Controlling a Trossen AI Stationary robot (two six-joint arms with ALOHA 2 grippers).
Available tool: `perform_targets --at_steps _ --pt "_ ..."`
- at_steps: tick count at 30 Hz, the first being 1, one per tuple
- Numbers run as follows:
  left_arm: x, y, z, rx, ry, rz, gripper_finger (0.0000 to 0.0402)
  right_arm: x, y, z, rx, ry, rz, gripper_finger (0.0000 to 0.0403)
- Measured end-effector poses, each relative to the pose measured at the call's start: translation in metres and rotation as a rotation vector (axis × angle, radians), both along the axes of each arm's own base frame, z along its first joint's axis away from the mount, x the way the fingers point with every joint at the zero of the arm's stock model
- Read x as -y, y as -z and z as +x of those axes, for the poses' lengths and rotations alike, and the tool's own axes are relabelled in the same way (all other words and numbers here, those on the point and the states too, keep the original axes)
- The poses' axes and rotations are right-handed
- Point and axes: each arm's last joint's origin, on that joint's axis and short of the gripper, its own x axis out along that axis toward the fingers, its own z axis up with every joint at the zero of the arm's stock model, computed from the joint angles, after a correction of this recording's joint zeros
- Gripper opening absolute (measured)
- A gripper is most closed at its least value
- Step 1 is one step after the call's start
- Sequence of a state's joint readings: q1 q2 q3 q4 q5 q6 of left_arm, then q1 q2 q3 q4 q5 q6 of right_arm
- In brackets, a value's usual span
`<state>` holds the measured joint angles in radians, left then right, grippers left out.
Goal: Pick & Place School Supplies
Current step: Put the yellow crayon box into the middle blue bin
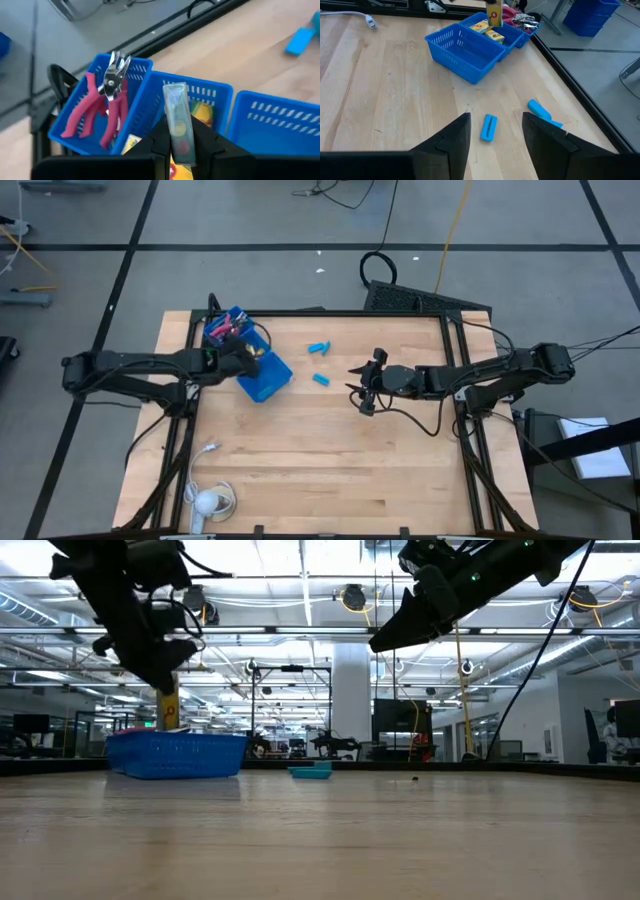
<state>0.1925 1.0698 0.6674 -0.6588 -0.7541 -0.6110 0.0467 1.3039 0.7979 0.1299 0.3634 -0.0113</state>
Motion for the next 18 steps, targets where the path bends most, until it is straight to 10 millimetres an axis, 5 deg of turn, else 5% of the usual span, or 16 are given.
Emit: perform_targets --at_steps 10,18 --pt "-0.006 0.024 0.015 -0.291 0.026 0.138 0.0043 0.0 0.0 0.0 -0.001 0.0 0.0 0.0167" --pt "-0.008 0.037 0.022 -0.321 0.013 0.123 0.0045 0.0 0.0 0.0 0.0 -0.001 0.001 0.0167"
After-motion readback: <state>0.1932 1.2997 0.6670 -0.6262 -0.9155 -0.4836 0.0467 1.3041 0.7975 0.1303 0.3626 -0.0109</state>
